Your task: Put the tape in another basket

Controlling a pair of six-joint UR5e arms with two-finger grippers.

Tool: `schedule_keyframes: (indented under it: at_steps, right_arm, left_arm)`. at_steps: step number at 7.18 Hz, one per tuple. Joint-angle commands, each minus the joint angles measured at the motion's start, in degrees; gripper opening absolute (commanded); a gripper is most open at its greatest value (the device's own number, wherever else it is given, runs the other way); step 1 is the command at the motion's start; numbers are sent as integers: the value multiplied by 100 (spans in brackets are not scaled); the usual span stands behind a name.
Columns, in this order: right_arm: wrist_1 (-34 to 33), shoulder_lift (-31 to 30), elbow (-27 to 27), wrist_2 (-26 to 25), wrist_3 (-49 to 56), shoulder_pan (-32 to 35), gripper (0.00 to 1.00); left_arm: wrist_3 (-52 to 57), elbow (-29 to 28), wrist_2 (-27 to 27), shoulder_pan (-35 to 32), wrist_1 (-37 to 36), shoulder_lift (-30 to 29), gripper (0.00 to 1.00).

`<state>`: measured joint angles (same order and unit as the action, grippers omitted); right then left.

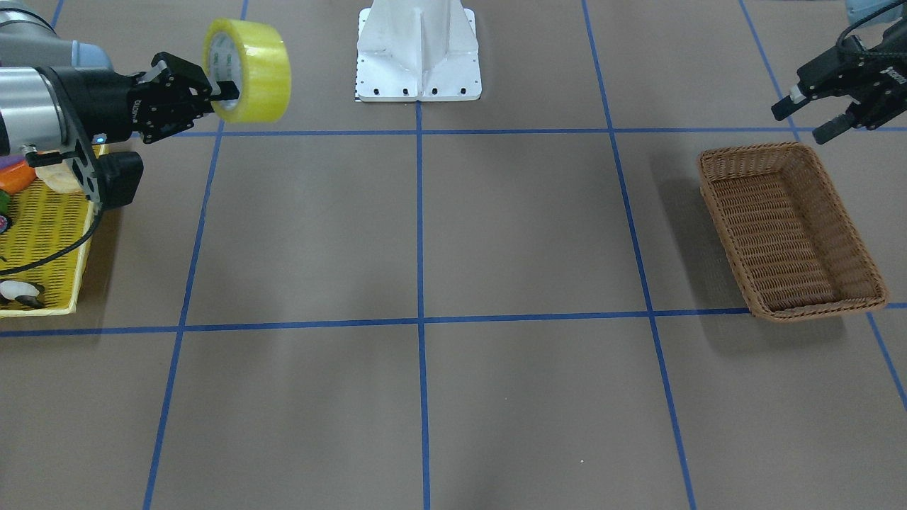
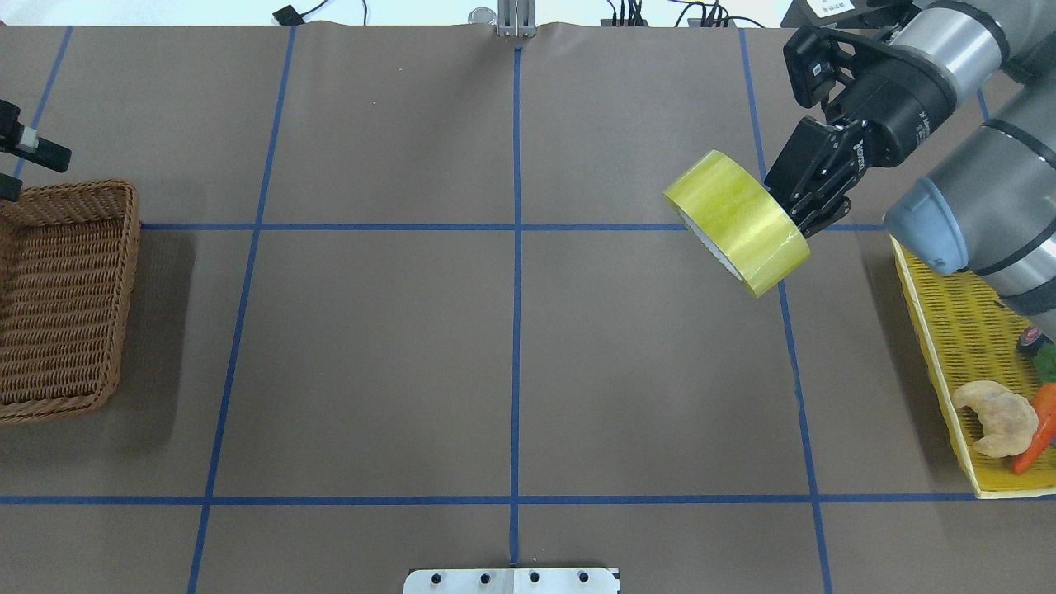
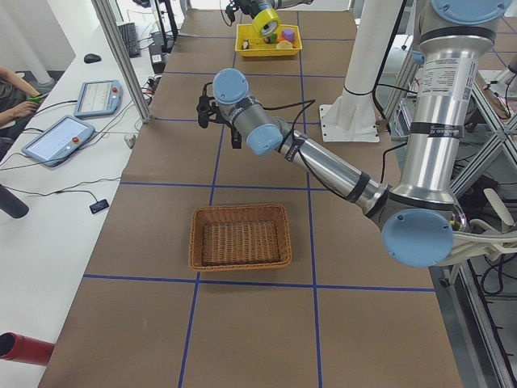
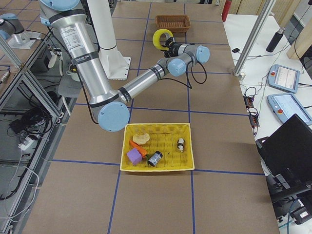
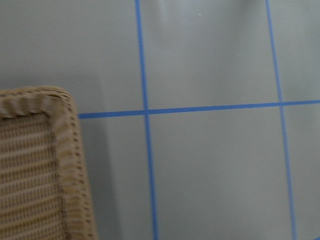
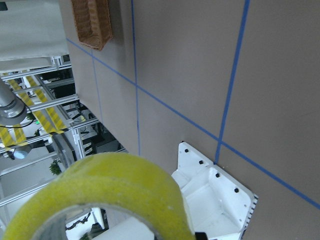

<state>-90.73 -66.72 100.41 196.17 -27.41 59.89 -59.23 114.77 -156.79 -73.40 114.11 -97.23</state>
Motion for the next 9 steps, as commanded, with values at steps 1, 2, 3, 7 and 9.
schedule_keyframes:
  at_steps: [1,2,3,7,9]
  right_arm:
    - [-41,315,-431,509,286,-47,0]
    - [-42,666,-948,501,532,-126,0]
    - [-59,878,-1440,501,1126,-126,0]
    - [-1532,1108,-1674,1302,3080,58,0]
    - [-1919,1300,-1665,1563,3118,-143,0]
  left_arm:
    - [-845,-278,0,238,1021,-164,98]
    - [-854,-576,34,282,1538,-182,98]
    - [-871,-779,61,291,1900,-182,98]
    - [-863,-877,61,300,1939,-243,98]
    - [-863,-904,61,300,1939,-253,98]
